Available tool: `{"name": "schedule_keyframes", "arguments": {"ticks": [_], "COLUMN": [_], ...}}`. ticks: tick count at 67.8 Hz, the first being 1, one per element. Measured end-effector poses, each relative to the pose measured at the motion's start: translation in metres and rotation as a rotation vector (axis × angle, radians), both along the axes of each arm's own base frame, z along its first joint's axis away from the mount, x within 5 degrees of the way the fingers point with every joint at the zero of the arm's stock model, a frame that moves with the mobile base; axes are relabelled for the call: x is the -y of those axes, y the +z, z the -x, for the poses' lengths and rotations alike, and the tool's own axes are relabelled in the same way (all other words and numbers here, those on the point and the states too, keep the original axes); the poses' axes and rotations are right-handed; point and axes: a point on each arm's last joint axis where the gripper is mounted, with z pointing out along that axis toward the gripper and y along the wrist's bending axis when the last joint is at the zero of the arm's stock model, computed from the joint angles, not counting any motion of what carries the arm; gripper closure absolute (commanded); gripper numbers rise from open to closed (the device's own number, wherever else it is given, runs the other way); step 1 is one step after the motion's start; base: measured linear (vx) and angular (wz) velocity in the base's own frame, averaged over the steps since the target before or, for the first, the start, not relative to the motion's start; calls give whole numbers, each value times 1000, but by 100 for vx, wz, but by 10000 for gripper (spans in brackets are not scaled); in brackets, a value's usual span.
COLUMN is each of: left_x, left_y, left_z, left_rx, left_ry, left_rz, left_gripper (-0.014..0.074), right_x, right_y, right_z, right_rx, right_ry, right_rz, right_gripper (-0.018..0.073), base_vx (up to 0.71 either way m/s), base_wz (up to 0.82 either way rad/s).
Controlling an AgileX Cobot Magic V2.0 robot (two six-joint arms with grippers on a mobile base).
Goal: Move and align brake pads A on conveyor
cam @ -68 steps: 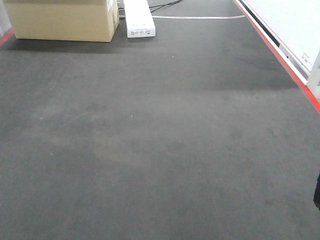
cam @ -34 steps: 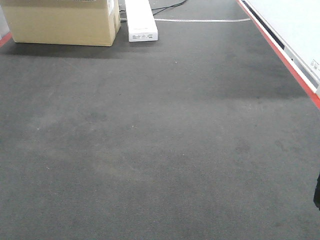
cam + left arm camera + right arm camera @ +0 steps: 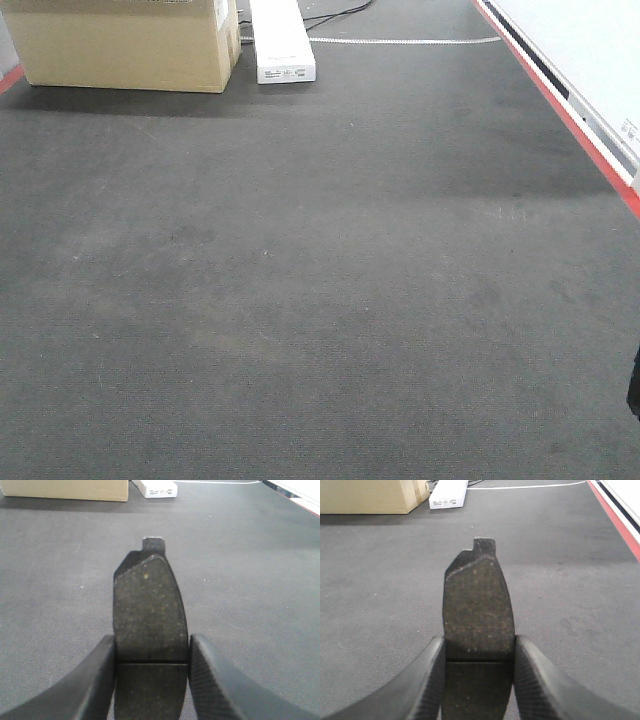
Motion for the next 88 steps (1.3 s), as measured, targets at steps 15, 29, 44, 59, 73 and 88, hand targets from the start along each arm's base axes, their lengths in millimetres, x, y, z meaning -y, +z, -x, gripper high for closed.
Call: {"name": "schedule_keyframes", "arguments": {"ticks": [15, 29, 44, 59, 73, 88], "left_x": [0, 0, 0, 4, 11, 19], "left_y": [0, 0, 0, 4, -4, -24], "left_z": [0, 0, -2, -35, -90, -157], "left_rx": [0, 0, -17, -178, -387, -556], "left_ry": [0, 0, 10, 43, 60, 74], "left_rz": [0, 0, 20, 70, 45, 22], "left_gripper": [603, 603, 603, 603, 603, 603], "right_x": [0, 0, 0, 0, 0, 0], "right_y": [0, 0, 0, 0, 0, 0], "right_z": [0, 0, 0, 0, 0, 0], "right_rx": [0, 0, 0, 0, 0, 0], "right_ry": [0, 0, 0, 0, 0, 0], "right_rz": [0, 0, 0, 0, 0, 0], "right_gripper": [564, 564, 564, 564, 564, 564], "base_vx": [0, 0, 0, 0, 0, 0], "base_wz": [0, 0, 0, 0, 0, 0]}}
